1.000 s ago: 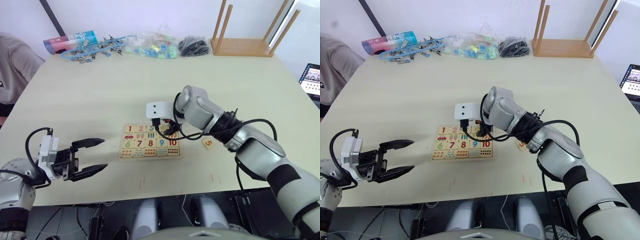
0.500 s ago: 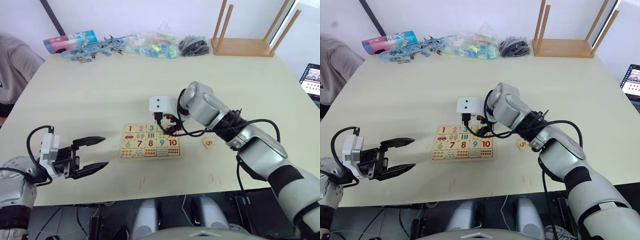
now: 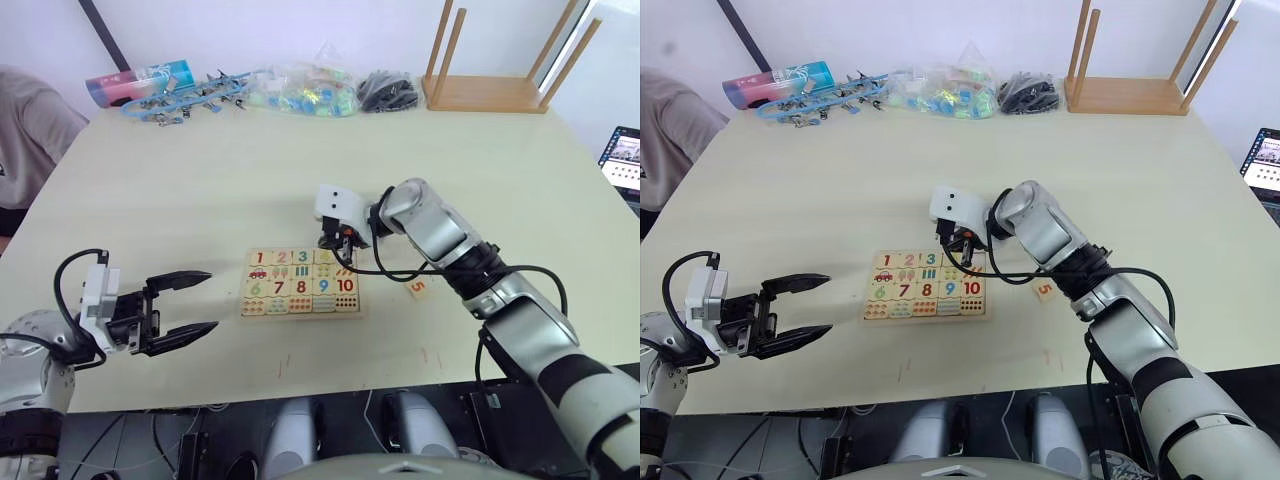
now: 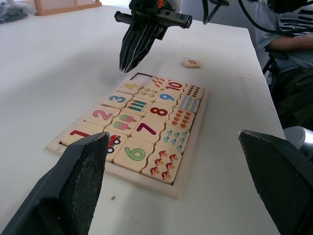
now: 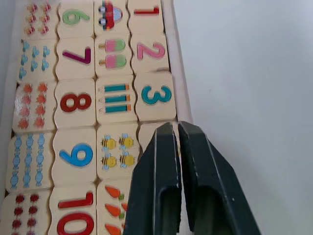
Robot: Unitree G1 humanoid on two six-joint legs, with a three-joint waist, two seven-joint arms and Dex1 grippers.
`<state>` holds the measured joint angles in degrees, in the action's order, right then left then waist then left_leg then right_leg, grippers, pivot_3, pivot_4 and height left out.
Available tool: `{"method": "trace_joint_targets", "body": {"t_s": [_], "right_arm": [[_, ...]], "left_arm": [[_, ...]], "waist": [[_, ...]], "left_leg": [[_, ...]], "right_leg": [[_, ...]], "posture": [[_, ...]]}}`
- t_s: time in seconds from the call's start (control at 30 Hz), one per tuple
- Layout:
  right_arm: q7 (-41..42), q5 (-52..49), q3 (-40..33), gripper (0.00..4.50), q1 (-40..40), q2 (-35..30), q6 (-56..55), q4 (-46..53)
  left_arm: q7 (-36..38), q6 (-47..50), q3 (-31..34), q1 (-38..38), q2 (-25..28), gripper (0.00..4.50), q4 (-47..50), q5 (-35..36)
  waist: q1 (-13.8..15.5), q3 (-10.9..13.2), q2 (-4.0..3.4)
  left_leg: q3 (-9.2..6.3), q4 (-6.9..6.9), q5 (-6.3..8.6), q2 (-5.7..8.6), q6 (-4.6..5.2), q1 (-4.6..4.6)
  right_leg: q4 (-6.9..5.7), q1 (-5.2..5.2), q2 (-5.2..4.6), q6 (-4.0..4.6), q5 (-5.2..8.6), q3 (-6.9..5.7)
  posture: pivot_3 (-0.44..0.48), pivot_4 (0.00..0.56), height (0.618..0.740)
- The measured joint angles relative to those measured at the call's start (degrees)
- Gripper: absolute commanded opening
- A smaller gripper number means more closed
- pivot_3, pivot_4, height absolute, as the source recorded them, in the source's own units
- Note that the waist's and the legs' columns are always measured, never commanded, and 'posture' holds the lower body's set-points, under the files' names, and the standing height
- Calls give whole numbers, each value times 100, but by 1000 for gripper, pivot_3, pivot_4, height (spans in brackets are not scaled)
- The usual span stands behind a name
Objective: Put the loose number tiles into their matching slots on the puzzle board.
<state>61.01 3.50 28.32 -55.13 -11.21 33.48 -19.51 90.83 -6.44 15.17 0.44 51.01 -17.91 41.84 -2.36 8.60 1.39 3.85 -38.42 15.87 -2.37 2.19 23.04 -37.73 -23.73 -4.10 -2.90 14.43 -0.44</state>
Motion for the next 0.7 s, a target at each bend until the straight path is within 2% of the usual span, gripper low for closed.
{"method": "trace_joint_targets", "body": {"t_s": [0.33, 0.7], "right_arm": [[-278, -242, -376, 27, 666, 30, -789, -4], [-431, -183, -401, 27, 766, 112, -1357, -544]], "left_arm": [[0, 5, 6, 16, -21, 4500, 48, -2], [0, 5, 5, 19, -19, 4500, 46, -2]], "waist": [[-1, -1, 6], [-2, 1, 5]], "left_leg": [[1, 0, 0, -1, 0, -1], [2, 0, 0, -1, 0, -2]], "right_leg": [[-1, 0, 1, 0, 0, 1], [-2, 0, 2, 0, 0, 2]], "posture": [[0, 150, 737], [0, 150, 737]]}}
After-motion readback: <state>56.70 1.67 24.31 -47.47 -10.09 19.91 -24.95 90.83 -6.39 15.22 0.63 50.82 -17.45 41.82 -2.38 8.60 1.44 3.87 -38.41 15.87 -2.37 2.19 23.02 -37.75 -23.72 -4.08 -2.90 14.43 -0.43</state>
